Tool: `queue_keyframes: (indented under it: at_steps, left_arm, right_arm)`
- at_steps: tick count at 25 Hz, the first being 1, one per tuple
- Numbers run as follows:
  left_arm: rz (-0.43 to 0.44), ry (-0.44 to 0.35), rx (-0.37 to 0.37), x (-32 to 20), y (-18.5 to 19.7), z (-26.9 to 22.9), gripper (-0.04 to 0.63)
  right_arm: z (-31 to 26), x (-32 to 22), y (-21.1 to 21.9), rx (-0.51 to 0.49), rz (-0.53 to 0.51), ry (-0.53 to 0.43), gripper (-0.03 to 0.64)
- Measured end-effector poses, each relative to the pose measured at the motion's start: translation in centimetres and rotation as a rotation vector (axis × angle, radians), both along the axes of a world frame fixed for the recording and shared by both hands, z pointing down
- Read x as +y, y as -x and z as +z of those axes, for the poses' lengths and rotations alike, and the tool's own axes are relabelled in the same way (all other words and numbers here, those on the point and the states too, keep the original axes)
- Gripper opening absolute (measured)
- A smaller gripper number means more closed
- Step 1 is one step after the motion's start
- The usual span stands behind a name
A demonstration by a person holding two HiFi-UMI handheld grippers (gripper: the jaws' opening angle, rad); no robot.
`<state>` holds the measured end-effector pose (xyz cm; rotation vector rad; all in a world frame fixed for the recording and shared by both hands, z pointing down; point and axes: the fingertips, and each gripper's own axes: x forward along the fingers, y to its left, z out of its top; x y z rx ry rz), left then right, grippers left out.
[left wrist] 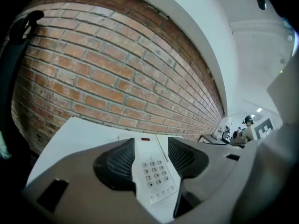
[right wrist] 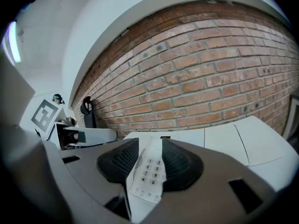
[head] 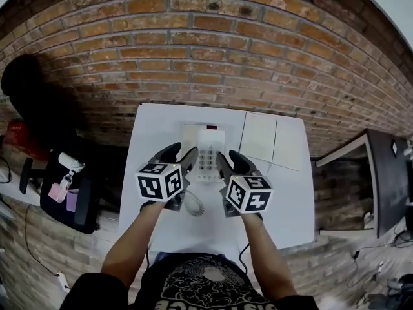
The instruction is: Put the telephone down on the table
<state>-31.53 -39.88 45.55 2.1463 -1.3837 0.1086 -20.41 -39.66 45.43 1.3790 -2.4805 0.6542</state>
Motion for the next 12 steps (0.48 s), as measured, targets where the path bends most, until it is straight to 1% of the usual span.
queue_keyframes:
  at_steps: [7,12]
  left_arm:
    - [-0.026,-0.134,-0.07,3.7,-1.4,-5.6,0.139]
    - [-0.075,-0.179,-0.118,6.3,-1.2,-7.3,0.054]
  right_arm:
    - [-4.4,2.8,-1.9,-0.014,-0.063,-0.092,0.087]
    - [-6.1,4.6,-2.8,-0.034,-0.092,-0.132,0.04]
